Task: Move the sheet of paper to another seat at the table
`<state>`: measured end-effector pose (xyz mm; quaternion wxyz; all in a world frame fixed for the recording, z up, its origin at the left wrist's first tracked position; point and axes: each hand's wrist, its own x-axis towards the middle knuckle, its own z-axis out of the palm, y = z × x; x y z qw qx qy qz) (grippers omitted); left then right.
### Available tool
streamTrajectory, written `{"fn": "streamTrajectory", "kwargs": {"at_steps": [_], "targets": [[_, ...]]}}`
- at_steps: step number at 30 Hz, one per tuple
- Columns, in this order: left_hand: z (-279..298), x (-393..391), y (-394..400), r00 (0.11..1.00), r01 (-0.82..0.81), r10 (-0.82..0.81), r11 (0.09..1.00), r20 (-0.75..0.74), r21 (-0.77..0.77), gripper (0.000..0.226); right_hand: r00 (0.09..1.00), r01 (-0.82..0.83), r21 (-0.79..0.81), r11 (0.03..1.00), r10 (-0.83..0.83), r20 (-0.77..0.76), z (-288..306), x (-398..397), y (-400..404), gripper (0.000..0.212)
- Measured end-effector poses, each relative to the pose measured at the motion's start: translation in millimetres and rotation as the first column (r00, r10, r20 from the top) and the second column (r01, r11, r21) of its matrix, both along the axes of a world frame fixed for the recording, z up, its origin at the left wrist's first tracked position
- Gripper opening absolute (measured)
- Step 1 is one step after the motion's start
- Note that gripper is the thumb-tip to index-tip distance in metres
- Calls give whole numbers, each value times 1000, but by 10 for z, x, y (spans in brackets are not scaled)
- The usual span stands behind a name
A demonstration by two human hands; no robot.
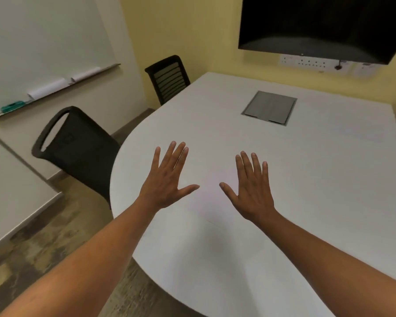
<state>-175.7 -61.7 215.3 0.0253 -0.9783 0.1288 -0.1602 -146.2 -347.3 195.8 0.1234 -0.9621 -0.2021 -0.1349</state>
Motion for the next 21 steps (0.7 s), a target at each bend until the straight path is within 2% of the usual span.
{"fn": "streamTrajectory", "kwargs": {"at_steps": [6, 10, 13, 16, 21], "targets": [[-486, 658, 79, 979, 188, -193, 980, -65, -71, 108, 991, 79, -17, 997, -80, -104, -387, 166, -4, 90], [-939, 982, 212, 936, 279, -315, 935, -155, -219, 110, 944, 152, 33, 988, -135, -301, -669, 264, 91, 94], [-1279, 1188, 359, 888, 290, -375, 906, -265, -309, 114, 899, 183, 48, 982, -147, -412, -893, 328, 141, 102], [-1536, 1357, 481, 831, 337, -436, 889, -345, -310, 116, 871, 206, 5, 979, -181, -457, -1071, 408, 163, 109], [-1870, 1632, 535, 699, 455, -533, 846, -477, -279, 118, 806, 247, -11, 969, -212, -553, -1312, 583, 218, 91]]}}
